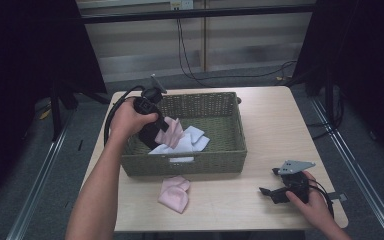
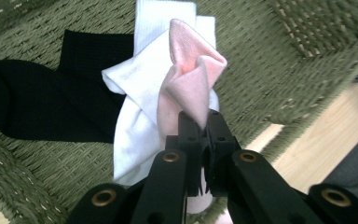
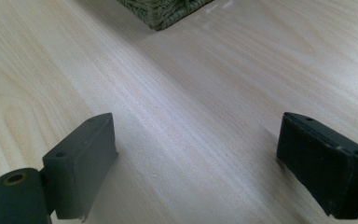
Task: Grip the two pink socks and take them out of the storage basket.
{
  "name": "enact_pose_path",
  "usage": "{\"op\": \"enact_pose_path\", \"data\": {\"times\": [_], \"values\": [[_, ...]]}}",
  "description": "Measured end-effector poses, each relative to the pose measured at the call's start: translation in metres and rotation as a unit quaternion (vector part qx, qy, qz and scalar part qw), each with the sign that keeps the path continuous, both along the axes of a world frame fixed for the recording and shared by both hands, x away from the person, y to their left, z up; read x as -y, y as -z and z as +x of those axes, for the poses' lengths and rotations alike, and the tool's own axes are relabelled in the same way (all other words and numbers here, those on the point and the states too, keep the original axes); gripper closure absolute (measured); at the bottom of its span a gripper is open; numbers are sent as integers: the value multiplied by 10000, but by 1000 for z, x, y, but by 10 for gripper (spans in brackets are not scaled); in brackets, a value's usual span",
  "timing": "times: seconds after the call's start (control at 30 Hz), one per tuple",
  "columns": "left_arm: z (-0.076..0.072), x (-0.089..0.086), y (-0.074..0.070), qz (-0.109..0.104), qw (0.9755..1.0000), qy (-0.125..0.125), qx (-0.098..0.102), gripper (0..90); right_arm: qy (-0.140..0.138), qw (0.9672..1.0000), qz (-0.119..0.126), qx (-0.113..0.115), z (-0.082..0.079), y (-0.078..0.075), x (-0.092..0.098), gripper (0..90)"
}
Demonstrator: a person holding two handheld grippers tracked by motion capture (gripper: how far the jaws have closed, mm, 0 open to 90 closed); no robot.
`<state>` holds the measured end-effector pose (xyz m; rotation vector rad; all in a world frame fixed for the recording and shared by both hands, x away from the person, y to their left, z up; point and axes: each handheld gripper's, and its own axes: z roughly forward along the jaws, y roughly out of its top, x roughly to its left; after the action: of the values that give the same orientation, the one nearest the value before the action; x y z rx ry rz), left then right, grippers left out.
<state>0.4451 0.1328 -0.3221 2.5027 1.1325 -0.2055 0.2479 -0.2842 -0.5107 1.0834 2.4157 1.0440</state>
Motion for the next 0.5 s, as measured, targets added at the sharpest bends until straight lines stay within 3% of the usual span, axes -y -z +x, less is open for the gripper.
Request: {"op": "enact_pose_path", "data": {"times": [0.5], "values": [[-15, -1, -29, -30, 10000, 50, -72, 871, -1, 10000, -1, -1, 0, 0, 0, 110]]}}
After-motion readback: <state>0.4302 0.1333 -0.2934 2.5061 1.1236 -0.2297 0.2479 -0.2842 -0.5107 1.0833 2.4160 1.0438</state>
